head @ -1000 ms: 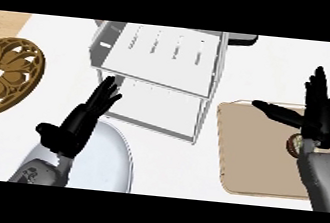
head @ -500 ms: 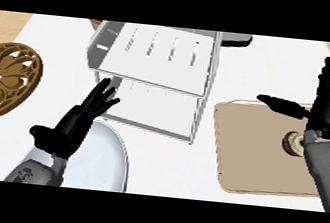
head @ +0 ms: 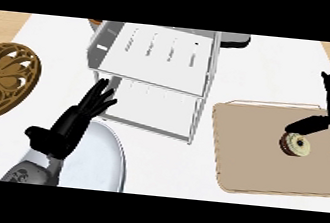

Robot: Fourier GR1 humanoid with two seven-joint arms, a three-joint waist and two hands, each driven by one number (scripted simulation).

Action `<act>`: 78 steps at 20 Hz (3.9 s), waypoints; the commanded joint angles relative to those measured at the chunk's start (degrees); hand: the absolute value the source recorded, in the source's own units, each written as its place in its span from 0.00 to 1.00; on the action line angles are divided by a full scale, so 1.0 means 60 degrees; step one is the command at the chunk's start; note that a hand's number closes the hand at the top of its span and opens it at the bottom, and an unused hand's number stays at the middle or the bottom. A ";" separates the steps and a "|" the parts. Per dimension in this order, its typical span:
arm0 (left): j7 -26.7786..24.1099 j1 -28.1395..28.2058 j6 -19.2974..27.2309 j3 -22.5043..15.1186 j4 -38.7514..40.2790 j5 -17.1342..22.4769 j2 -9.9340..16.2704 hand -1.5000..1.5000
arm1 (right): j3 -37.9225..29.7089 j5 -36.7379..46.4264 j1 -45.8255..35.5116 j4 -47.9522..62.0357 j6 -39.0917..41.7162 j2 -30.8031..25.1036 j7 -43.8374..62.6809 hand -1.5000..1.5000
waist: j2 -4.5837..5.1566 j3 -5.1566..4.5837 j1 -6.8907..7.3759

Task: Pick the cupcake from the tray and place it in the tiered basket

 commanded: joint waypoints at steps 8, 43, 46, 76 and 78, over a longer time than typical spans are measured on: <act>-0.0053 0.0047 0.0011 0.0394 0.0852 -0.0093 -0.0031 0.50 | 0.1133 -0.0440 -0.1500 -0.3100 0.4157 0.0130 0.6233 0.00 | 0.0113 0.0033 -0.0074; -0.0616 0.0344 -0.0502 0.0609 0.1287 -0.0944 -0.0716 0.50 | 0.0094 0.1865 0.1486 -0.2034 0.2716 0.1383 0.5764 0.00 | 0.0200 0.0056 0.0042; -0.0086 0.0196 -0.0623 0.0906 0.0995 -0.0753 -0.0531 0.50 | -0.0176 0.1918 0.1803 -0.2057 0.2728 0.1223 0.5363 0.00 | 0.0177 0.0057 0.0016; 0.0024 0.0739 -0.0669 0.1132 0.0739 -0.1529 -0.1057 0.50 | 0.0283 0.3643 0.3140 -0.3280 0.1556 0.0616 -0.0091 1.00 | 0.0144 0.0054 -0.0126; 0.0075 0.0598 -0.0824 0.1455 0.0681 -0.1252 -0.0981 0.50 | 0.0209 0.3727 0.3601 -0.4493 0.1209 0.0713 0.0257 1.00 | 0.0130 0.0049 -0.0171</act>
